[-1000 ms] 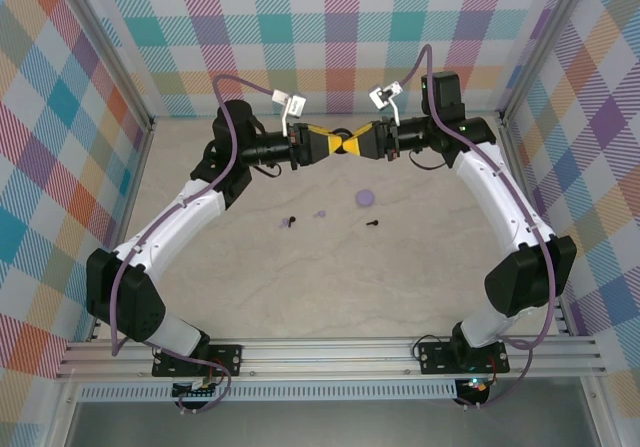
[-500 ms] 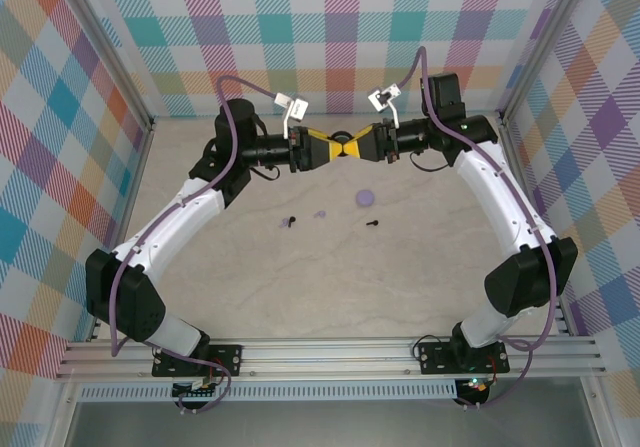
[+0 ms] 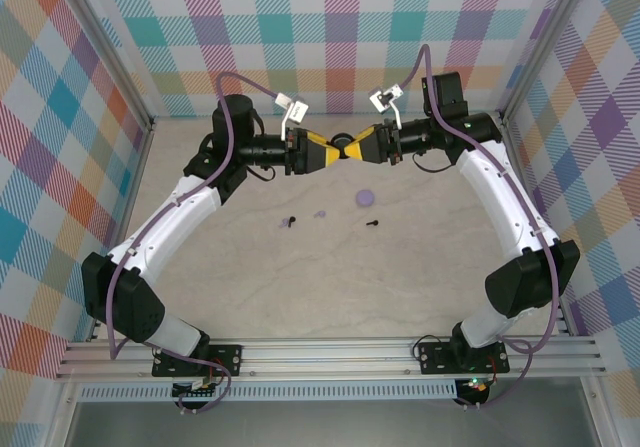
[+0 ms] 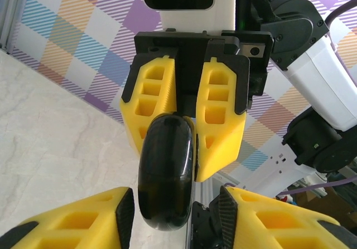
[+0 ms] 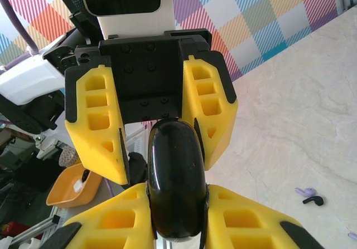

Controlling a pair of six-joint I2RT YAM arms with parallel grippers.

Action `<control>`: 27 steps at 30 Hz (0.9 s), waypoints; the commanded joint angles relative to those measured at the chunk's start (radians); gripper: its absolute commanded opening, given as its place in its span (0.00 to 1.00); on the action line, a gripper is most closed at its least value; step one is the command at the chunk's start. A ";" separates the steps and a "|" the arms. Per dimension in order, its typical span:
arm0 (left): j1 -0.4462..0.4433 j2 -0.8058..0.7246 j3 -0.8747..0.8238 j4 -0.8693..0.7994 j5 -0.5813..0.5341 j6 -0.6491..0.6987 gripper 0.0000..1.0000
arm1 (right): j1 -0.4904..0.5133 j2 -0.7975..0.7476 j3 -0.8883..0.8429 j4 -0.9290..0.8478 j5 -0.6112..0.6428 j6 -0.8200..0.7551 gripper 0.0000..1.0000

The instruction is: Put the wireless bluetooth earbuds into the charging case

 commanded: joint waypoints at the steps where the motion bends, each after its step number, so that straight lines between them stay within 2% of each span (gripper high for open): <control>1: 0.004 -0.015 0.031 0.012 0.034 0.004 0.41 | 0.009 -0.024 0.035 -0.016 -0.054 -0.036 0.15; 3: -0.001 -0.010 0.034 0.018 0.032 -0.001 0.38 | 0.015 -0.021 0.038 -0.018 -0.054 -0.039 0.15; 14: -0.015 0.016 0.057 0.005 0.031 0.002 0.35 | 0.021 -0.013 0.046 -0.008 -0.042 -0.032 0.15; 27: -0.032 0.028 0.068 -0.015 0.031 0.008 0.35 | 0.026 -0.013 0.046 0.021 -0.027 -0.008 0.15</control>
